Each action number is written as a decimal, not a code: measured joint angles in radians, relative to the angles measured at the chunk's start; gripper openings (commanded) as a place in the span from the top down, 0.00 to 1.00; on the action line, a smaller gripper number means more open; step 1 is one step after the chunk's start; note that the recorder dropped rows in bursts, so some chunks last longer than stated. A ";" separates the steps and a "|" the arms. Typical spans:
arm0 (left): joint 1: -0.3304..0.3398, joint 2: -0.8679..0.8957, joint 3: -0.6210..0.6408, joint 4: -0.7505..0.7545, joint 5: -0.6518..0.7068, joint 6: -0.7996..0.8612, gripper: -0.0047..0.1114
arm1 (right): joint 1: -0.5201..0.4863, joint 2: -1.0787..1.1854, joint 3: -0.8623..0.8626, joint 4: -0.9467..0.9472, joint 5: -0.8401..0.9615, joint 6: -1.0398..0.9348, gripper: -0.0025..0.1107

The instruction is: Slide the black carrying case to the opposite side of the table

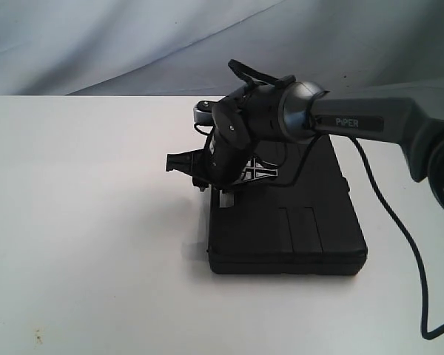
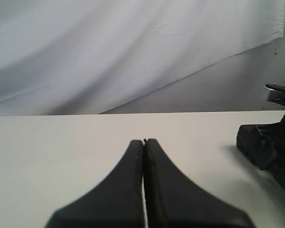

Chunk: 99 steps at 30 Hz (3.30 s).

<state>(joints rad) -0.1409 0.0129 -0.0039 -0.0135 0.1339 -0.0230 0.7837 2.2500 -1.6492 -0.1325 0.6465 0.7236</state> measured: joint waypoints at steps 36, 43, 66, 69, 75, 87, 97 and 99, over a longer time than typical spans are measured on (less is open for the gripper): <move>0.000 0.000 0.000 0.000 0.000 0.000 0.96 | 0.100 -0.299 0.139 -0.202 0.274 0.041 0.98; 0.000 0.000 0.000 0.000 0.000 0.000 0.96 | 0.172 -0.522 0.443 -0.236 0.148 0.106 0.98; 0.000 0.000 0.000 0.000 0.000 0.000 0.96 | 0.086 -1.103 0.903 -0.270 -0.150 0.169 0.98; 0.000 0.000 0.000 0.000 0.000 0.000 0.96 | 0.035 -1.157 0.951 -0.266 -0.161 0.169 0.98; 0.000 0.000 0.000 0.000 0.000 0.000 0.96 | -0.081 -1.272 1.055 -0.227 -0.197 0.112 0.98; 0.000 0.000 0.000 0.000 0.000 0.000 0.96 | -0.285 -1.500 1.308 -0.026 -0.427 -0.203 0.98; 0.000 0.000 0.000 0.000 0.000 0.000 0.96 | -0.428 -1.818 1.485 0.090 -0.543 -0.386 0.98; 0.000 0.000 0.000 0.000 0.000 0.000 0.96 | -0.470 -1.913 1.511 0.113 -0.547 -0.406 0.98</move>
<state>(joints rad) -0.1409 0.0129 -0.0039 -0.0135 0.1339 -0.0230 0.3135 0.3371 -0.1379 -0.0193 0.0997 0.3178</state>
